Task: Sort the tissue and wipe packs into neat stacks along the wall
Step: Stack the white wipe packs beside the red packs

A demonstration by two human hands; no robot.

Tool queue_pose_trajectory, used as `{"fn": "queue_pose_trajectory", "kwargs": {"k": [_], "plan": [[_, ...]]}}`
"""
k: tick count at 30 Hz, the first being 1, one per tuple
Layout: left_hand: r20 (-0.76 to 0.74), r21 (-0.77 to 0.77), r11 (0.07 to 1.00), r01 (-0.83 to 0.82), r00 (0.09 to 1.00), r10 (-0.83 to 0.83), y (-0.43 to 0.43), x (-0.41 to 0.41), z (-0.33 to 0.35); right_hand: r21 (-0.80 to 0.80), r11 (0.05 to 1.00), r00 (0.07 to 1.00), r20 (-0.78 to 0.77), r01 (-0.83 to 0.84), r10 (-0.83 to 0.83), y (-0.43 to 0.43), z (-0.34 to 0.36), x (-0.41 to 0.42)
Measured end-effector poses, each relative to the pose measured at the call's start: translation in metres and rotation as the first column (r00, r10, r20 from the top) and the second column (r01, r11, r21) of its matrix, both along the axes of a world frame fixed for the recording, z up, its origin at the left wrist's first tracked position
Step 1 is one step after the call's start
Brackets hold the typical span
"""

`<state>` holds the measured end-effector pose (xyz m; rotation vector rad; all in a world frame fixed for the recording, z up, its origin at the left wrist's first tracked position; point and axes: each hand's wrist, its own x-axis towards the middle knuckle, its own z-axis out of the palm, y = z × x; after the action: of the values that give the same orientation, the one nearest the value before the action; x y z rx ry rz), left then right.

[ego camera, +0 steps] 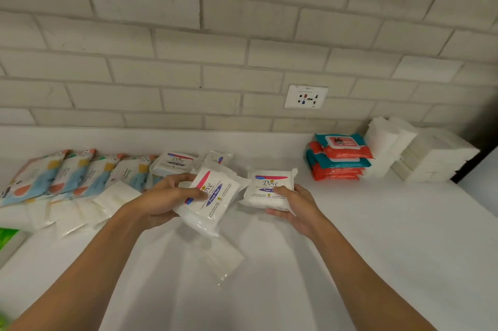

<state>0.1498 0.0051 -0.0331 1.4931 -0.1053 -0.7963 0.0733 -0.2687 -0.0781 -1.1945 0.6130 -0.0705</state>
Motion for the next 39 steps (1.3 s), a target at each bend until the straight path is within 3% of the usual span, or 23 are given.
{"fn": "queue_pose_trajectory", "kwargs": {"k": [8, 14, 20, 23, 28, 31, 34, 37, 39], "plan": [[-0.032, -0.055, 0.987, -0.15, 0.988, 0.148, -0.058, 0.022, -0.01, -0.107, 0.994, 0.999, -0.039, -0.021, 0.017, -0.055, -0.003, 0.039], [-0.011, -0.028, 0.995, -0.093, 0.996, 0.093, -0.095, 0.038, -0.015, -0.178, 0.984, 0.995, -0.099, -0.019, 0.001, -0.089, -0.005, 0.073], [-0.001, -0.008, 0.999, -0.045, 0.999, 0.045, -0.117, 0.055, -0.019, -0.421, 0.906, 0.986, -0.137, 0.028, -0.094, -0.099, -0.015, 0.098], [-0.001, 0.018, 0.999, -0.031, 1.0, 0.031, -0.122, 0.066, -0.028, -0.604, 0.793, 0.981, -0.096, 0.077, -0.168, -0.098, -0.023, 0.101], [0.006, 0.028, 1.0, 0.006, 1.0, -0.006, -0.129, 0.079, -0.037, -0.868, 0.491, 0.967, -0.181, -0.071, -0.179, -0.1, -0.036, 0.099], [0.011, 0.026, 1.0, 0.016, 1.0, -0.017, -0.134, 0.084, -0.039, -0.922, 0.339, 0.947, -0.259, -0.184, -0.188, -0.101, -0.037, 0.098], [0.022, 0.029, 0.998, 0.048, 0.999, -0.049, -0.138, 0.088, -0.039, -0.938, 0.283, 0.948, -0.259, -0.201, -0.186, -0.1, -0.037, 0.095], [0.029, 0.031, 0.998, 0.058, 0.998, -0.059, -0.142, 0.092, -0.037, -0.972, 0.196, 0.975, -0.161, -0.13, -0.153, -0.095, -0.039, 0.088], [0.034, 0.036, 0.998, 0.047, 0.998, -0.048, -0.144, 0.096, -0.036, -0.989, 0.132, 0.997, -0.067, -0.06, -0.048, -0.089, -0.044, 0.084]]}}
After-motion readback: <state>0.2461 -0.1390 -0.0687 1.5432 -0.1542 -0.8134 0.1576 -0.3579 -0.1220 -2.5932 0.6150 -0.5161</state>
